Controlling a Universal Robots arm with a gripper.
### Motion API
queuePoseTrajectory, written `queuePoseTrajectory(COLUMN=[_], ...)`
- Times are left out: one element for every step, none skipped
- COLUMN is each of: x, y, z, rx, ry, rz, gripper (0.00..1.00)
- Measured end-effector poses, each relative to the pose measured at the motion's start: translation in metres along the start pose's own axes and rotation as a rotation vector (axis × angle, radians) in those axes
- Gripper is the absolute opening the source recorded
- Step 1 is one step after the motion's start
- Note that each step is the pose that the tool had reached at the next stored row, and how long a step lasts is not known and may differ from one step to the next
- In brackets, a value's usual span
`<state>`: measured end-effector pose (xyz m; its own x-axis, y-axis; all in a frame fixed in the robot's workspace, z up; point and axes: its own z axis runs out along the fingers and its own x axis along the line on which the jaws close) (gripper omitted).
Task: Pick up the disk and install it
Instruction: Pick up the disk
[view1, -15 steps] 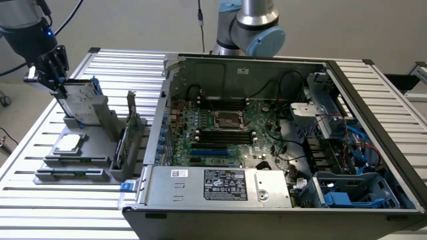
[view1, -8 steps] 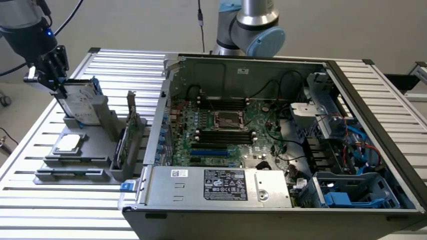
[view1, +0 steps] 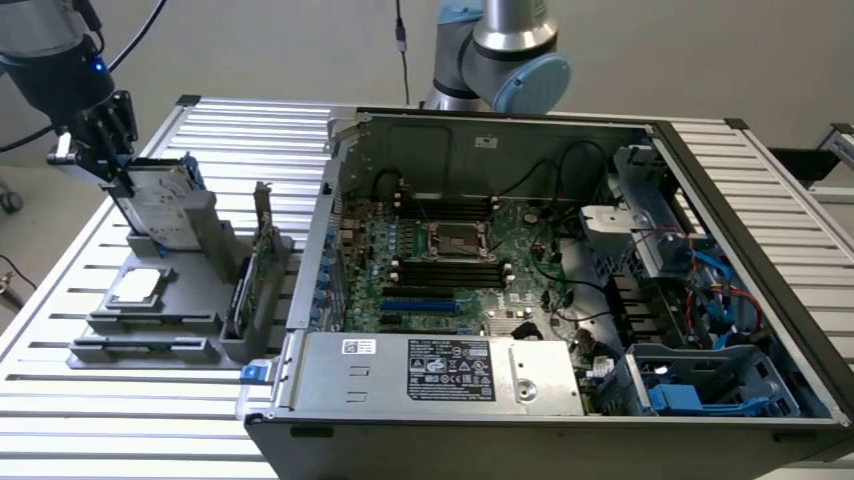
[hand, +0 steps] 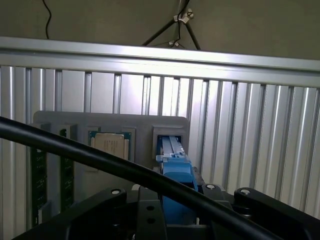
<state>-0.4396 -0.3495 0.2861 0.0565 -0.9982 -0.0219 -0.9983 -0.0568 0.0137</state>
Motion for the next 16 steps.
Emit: queuePoseTrajectory(x=[0.0,0.0,0.0,0.0,0.0,0.0,0.0,0.0,0.0,0.0,0.0,0.0,0.0,0.0,0.0,-0.001], y=[0.0,0.0001,0.0001,0.0001,0.0001,0.0001,0.0001,0.0002,0.0002,0.0002,0.0002,0.0002,0.0001,0.0001,0.0,-0.0001], z=[-0.0003,-0.001,-0.0018,-0.003,-0.0042,-0.0055,-0.0069,-0.0084,-0.01,-0.0116,-0.0133,-0.0152,-0.0172,-0.0197,-0.0223,-0.0253], rx=[0.0,-0.0001,-0.0002,-0.0001,-0.0001,-0.0002,-0.0002,-0.0002,-0.0001,-0.0001,-0.0001,-0.0001,-0.0001,-0.0002,-0.0002,-0.0001], ry=[0.0,0.0,0.0,0.0,0.0,-0.0001,-0.0001,-0.0001,-0.0001,-0.0002,-0.0002,-0.0002,-0.0002,-0.0002,-0.0002,-0.0004], rz=[0.0,0.0,0.0,0.0,0.0,0.0,0.0,0.0,0.0,0.0,0.0,0.0,0.0,0.0,0.0,0.0], gripper=[0.33,0.33,0.33,0.33,0.33,0.33,0.33,0.33,0.33,0.33,0.33,0.33,0.33,0.33,0.33,0.33])
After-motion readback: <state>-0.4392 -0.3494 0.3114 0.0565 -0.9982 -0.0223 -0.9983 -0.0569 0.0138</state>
